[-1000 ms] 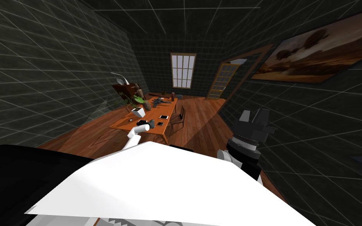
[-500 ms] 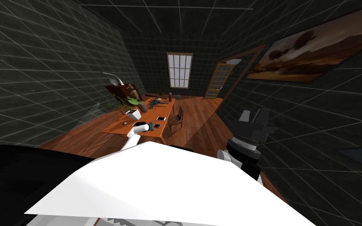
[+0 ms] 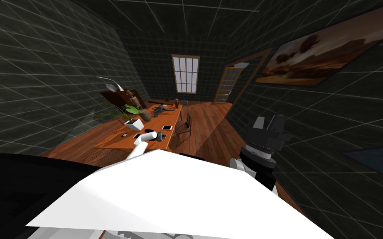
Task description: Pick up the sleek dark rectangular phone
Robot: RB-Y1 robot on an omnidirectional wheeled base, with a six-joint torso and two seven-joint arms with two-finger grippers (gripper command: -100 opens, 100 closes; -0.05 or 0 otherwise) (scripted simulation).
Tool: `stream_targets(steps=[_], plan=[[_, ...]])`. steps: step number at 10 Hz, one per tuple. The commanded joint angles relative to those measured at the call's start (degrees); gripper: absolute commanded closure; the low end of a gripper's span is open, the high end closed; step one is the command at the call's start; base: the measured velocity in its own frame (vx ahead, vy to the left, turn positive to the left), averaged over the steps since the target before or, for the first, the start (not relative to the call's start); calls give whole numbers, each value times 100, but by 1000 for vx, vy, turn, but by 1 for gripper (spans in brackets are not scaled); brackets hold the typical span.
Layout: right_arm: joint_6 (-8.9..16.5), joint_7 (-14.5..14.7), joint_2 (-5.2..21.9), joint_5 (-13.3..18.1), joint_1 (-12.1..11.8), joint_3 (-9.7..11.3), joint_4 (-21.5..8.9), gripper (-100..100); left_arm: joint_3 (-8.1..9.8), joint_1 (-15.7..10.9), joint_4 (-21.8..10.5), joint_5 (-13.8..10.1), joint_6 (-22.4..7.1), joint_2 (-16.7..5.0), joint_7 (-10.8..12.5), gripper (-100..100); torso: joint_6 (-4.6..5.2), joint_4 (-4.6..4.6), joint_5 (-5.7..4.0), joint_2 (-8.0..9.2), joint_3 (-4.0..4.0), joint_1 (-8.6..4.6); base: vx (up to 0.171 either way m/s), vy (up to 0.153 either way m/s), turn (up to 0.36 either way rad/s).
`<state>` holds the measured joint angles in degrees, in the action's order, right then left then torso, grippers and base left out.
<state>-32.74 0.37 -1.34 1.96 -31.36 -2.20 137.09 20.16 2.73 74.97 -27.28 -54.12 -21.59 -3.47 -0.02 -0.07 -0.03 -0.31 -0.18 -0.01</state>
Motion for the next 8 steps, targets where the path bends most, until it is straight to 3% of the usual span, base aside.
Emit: stream_targets(steps=[1, 5, 6, 8], plan=[[0, 0, 0, 0, 0, 0, 0, 0, -8, -50, -179, -35, -286, -81, 72, -100, 0, 0, 0, 0, 0, 0, 83, 3, -148], [0, 0, 0, 0, 0, 0, 0, 0, -33, -95, -495, -106, -858, -227, 155, -100, -1, 1, 2, 7, 4, 7, 67, 21, -105], [0, 0, 0, 0, 0, 0, 0, 0, -33, -95, -495, -106, -881, -227, 155, -100, 1, 1, 2, 5, 3, 9, 58, 25, -71], [0, 0, 0, 0, 0, 0, 0, 0, -71, -112, -762, -152, -1234, -356, 236, -100, 1, 2, 2, 7, 4, 8, 80, 35, -159]])
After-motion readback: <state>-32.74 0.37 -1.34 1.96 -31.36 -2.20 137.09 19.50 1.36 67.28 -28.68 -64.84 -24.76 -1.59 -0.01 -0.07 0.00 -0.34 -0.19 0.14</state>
